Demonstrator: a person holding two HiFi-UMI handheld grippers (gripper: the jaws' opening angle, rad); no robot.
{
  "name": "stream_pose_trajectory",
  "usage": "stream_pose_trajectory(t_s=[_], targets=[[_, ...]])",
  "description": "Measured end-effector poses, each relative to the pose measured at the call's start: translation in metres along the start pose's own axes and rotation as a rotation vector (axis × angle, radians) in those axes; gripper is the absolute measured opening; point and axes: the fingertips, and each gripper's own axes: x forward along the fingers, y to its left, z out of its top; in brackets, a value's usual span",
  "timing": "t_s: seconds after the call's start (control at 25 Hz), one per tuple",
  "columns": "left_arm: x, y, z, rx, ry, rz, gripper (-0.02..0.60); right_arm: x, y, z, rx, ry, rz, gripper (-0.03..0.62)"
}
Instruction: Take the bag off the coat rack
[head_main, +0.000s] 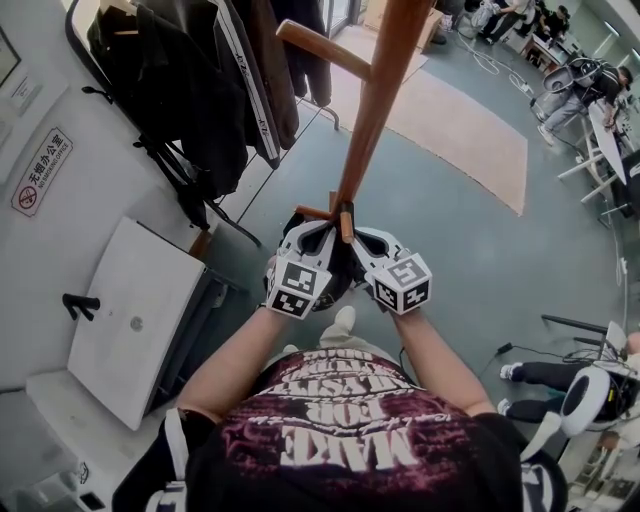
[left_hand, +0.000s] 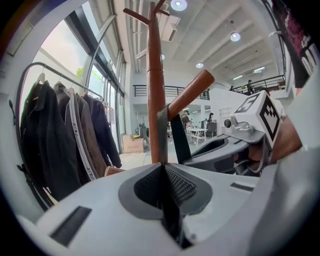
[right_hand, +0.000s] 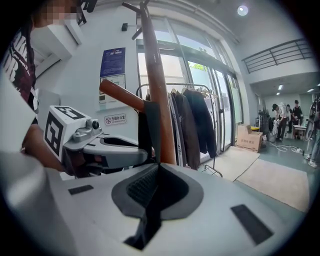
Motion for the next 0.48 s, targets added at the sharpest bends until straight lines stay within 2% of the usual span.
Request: stream_pose_trajectory(t_s=[0.12, 0.32, 0.48], targets=[[-0.001, 0.002, 0.003, -0.035, 0.010, 0.006, 0.014, -0.001, -0.001, 0.000, 0.012, 0.005, -0.012, 0.009], [-0.014, 0.001, 0.002, -0.101, 0.002, 0.021, 0.009, -0.010, 0.006, -0.002, 0.048, 0.021, 0.021, 0.008], [-0.022, -0.004, 0.012, -0.095, -0.001, -0.005, 0.009, -0.020, 0.005, 0.005, 0.086, -0.007, 0.019, 0.008]])
